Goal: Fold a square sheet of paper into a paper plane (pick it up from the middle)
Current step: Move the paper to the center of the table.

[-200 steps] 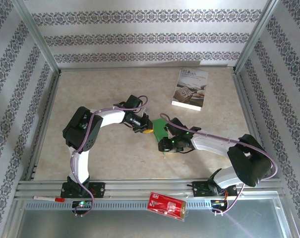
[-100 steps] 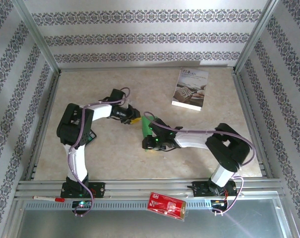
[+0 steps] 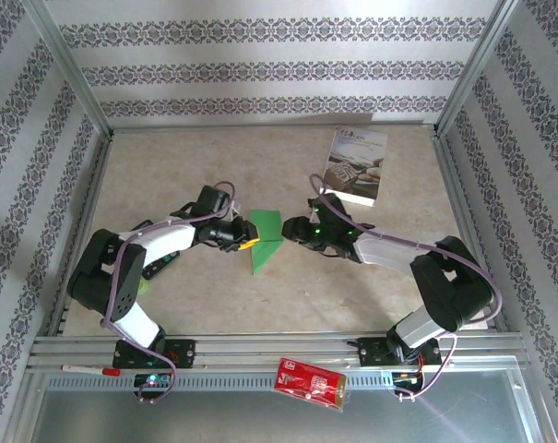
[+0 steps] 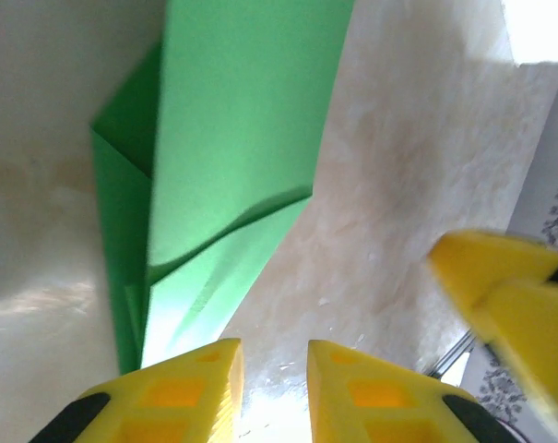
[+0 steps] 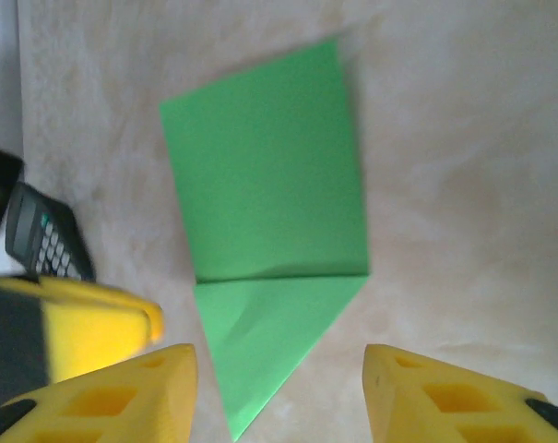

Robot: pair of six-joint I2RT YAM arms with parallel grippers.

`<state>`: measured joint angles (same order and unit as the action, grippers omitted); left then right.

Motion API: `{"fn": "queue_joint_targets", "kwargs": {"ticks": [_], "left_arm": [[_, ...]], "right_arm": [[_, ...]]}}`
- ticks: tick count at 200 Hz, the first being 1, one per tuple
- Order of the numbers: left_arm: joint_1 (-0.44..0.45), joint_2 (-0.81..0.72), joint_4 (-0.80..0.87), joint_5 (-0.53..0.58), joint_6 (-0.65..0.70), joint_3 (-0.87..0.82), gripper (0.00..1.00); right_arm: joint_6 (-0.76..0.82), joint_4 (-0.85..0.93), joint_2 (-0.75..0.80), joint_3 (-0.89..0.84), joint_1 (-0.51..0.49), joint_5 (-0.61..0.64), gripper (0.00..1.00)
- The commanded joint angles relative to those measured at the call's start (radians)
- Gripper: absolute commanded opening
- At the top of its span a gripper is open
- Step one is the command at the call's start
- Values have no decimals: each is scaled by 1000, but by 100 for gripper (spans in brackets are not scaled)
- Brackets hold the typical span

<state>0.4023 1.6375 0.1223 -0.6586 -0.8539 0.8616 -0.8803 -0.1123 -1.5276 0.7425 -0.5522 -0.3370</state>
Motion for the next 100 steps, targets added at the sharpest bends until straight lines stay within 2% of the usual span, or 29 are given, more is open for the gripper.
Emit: {"fn": "queue_joint_targets", "kwargs": {"ticks": [1,21,52,74,100], "left_arm": [[13,72,-1,33,8,55,21],[11,148,77,46,79,118,18],[24,245,132,-27,165,190,14],[66,302,228,-59,256,258,14],[143,357,235,-128,287,290,14]], "right_arm": [[67,82,36,-25,39,-8,51],[74,92,60,-44,70,-28,52],[112,135,85,-63,106,-50,52],[167,198,108,-62,150,-97,52],[246,303,163,-68,211,-138,52]]}}
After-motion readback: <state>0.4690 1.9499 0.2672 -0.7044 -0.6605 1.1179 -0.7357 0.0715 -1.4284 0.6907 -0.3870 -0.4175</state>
